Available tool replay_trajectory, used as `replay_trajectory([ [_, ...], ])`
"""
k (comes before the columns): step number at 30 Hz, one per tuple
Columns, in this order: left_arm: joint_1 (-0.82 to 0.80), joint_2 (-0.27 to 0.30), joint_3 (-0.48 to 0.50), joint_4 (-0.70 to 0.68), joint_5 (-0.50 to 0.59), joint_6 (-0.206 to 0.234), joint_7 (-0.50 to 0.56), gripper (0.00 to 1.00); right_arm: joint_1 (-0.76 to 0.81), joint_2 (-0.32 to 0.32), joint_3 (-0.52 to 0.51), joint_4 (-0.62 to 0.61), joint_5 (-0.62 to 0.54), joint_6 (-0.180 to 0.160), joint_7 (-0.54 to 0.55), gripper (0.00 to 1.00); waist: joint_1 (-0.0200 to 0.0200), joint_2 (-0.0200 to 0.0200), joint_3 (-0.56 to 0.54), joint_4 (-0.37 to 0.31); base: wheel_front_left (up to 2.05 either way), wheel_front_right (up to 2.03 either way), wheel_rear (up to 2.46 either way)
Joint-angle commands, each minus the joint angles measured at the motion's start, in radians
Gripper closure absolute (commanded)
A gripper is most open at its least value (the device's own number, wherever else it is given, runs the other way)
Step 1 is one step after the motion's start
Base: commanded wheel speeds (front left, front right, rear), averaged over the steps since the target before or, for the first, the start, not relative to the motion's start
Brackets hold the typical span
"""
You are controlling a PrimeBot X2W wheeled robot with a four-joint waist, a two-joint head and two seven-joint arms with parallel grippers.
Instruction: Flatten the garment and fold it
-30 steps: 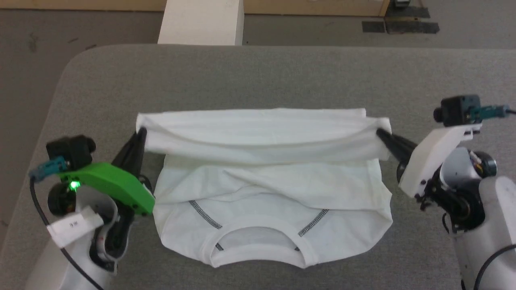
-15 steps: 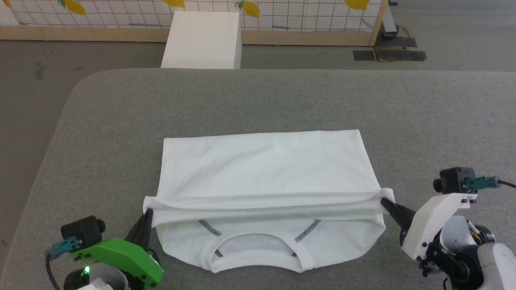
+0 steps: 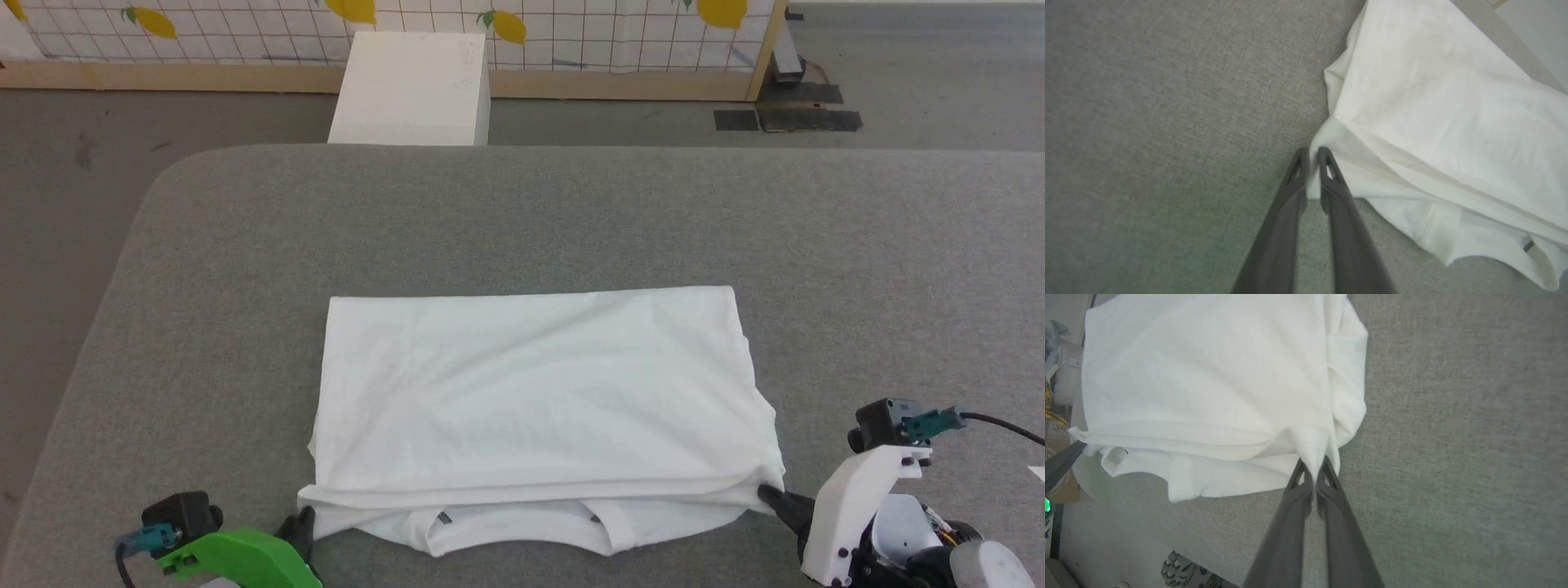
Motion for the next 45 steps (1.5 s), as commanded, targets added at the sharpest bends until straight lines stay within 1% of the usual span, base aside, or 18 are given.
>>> replay_trajectory([
  [1, 0.007, 0.007, 0.005, 0.005, -0.009, 0.011, 0.012, 0.0, 0.012, 0.001, -0.001, -0.006, -0.004, -0.001, 0.017, 0.0, 0.0001, -0.0001, 0.0, 0.0, 0.0, 0.0, 0.0],
  [5, 0.007, 0.036, 0.024, -0.01, -0.019, 0.039, 0.051, 0.0, 0.018, -0.014, -0.014, -0.057, 0.014, -0.001, 0.059, 0.0, 0.0001, -0.0001, -0.005, 0.002, 0.0, 0.0, 0.0],
  [8, 0.015, 0.077, 0.065, -0.059, -0.016, 0.079, 0.061, 0.0, 0.01, -0.019, -0.061, -0.126, 0.048, -0.001, 0.094, 0.0, 0.0001, -0.0001, -0.009, 0.005, 0.0, 0.0, 0.0],
  [11, 0.016, 0.106, 0.113, -0.122, -0.007, 0.106, 0.032, 0.0, -0.023, -0.022, -0.122, -0.182, 0.06, -0.001, 0.12, 0.0, 0.0001, -0.0001, -0.01, 0.009, 0.0, 0.0, 0.0],
  [14, -0.008, 0.12, 0.155, -0.19, 0.026, 0.108, -0.052, 0.0, -0.083, -0.027, -0.176, -0.211, 0.046, -0.001, 0.142, 0.0, 0.0001, -0.0001, -0.001, 0.016, 0.0, 0.0, 0.0],
  [15, -0.02, 0.127, 0.158, -0.206, 0.049, 0.1, -0.088, 0.0, -0.101, -0.028, -0.183, -0.211, 0.039, -0.001, 0.151, 0.0, 0.0001, -0.0001, 0.005, 0.018, 0.0, 0.0, 0.0],
  [17, -0.047, 0.125, 0.159, -0.228, 0.087, 0.077, -0.167, 0.0, -0.137, -0.032, -0.182, -0.197, 0.023, -0.001, 0.177, 0.0, 0.0001, -0.0001, 0.018, 0.023, 0.0, 0.0, 0.0],
  [20, -0.092, 0.124, 0.135, -0.237, 0.174, 0.035, -0.305, 0.0, -0.189, -0.053, -0.147, -0.145, 0.004, -0.001, 0.21, 0.0, 0.0001, -0.0001, 0.048, 0.033, 0.0, 0.0, 0.0],
  [22, -0.118, 0.112, 0.117, -0.231, 0.216, 0.012, -0.361, 0.0, -0.215, -0.076, -0.108, -0.106, 0.0, -0.001, 0.222, 0.0, 0.0001, -0.0001, 0.071, 0.041, 0.0, 0.0, 0.0],
  [24, -0.144, 0.1, 0.104, -0.23, 0.268, -0.008, -0.39, 0.0, -0.236, -0.097, -0.068, -0.065, 0.006, -0.001, 0.228, 0.0, 0.0001, -0.0001, 0.092, 0.049, 0.0, 0.0, 0.0],
  [27, -0.168, 0.072, 0.103, -0.239, 0.338, -0.03, -0.403, 0.0, -0.257, -0.123, -0.02, -0.009, 0.021, -0.001, 0.234, 0.0, 0.0001, -0.0001, 0.122, 0.061, 0.0, 0.0, 0.0],
  [32, -0.168, -0.012, 0.159, -0.271, 0.42, -0.069, -0.404, 0.0, -0.278, -0.154, 0.071, 0.058, 0.059, -0.001, 0.235, 0.0, 0.0001, -0.0001, 0.162, 0.078, 0.0, 0.0, 0.0],
  [36, -0.151, -0.063, 0.203, -0.264, 0.451, -0.105, -0.404, 0.0, -0.286, -0.16, 0.144, 0.087, 0.107, -0.001, 0.233, 0.0, 0.0001, -0.0001, 0.175, 0.082, 0.0, 0.0, 0.0],
  [40, -0.14, -0.102, 0.241, -0.254, 0.478, -0.142, -0.405, 0.0, -0.299, -0.15, 0.2, 0.111, 0.144, -0.001, 0.215, 0.0, 0.0001, -0.0001, 0.175, 0.083, 0.0, 0.0, 0.0],
  [45, -0.134, -0.14, 0.273, -0.24, 0.509, -0.184, -0.405, 0.0, -0.314, -0.154, 0.24, 0.14, 0.164, -0.001, 0.19, 0.0, 0.0001, -0.0001, 0.169, 0.085, 0.0, 0.0, 0.0],
])
